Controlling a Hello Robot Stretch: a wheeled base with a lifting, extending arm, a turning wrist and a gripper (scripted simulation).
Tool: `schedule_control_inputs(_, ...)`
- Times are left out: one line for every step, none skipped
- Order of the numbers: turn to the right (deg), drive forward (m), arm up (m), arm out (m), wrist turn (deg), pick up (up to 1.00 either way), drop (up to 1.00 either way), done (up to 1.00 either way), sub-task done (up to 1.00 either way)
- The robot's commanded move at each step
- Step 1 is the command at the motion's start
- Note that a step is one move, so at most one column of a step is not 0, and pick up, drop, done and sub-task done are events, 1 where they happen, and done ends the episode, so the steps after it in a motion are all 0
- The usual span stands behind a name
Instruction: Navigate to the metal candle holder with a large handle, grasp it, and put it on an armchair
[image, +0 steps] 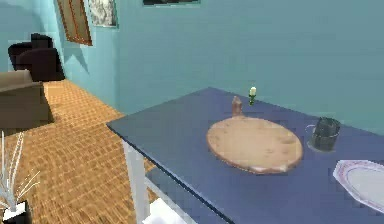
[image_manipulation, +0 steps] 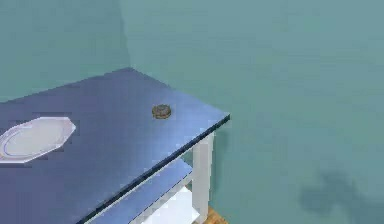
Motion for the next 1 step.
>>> schedule_control_inputs(-45.0,0.00,0.00,0.00,0.0,0.00,0.00,0.00,0.00)
